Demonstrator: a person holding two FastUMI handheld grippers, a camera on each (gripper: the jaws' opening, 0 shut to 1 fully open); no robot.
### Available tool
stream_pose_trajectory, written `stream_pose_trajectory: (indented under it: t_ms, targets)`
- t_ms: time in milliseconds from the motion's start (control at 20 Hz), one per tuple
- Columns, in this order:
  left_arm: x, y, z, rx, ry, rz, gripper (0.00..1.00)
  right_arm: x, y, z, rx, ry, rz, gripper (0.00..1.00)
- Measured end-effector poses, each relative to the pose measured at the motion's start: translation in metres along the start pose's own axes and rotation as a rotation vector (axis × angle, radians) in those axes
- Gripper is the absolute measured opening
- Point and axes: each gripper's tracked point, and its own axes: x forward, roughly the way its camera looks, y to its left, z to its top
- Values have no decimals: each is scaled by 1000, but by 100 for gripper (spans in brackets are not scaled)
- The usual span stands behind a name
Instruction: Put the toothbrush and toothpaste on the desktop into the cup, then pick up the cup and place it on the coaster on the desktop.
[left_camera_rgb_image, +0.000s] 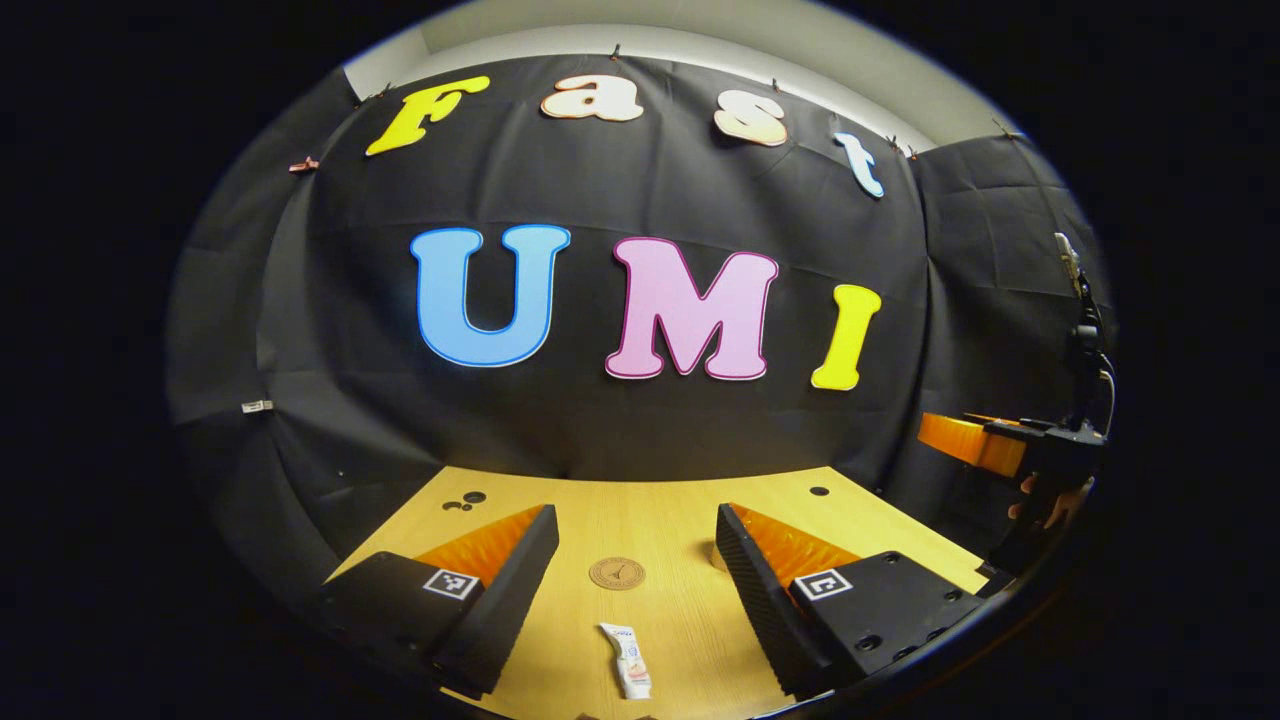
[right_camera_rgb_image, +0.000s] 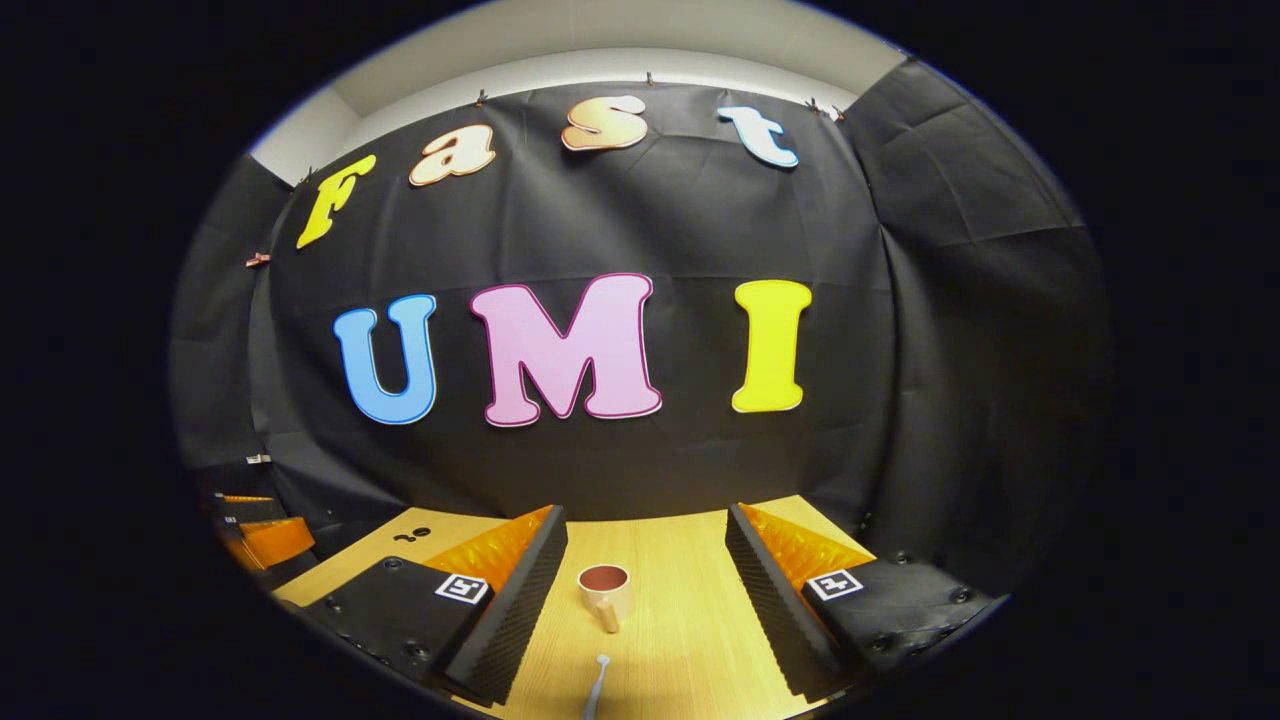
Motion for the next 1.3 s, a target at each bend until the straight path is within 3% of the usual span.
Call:
stream_pose_trajectory:
  t_ms: [300,500,1000,1300]
  targets:
    - [20,10,-44,-51,105,9,99,8,5,-7,-6,29,35,98]
    - [35,23,-95,-34,205,46,99,18,11,-11,-12,53,76,98]
    - [73,17,-220,-13,464,32,99,47,15,-32,-4,141,166,98]
    - [73,19,-288,-24,636,78,99,63,4,-55,-2,208,196,98]
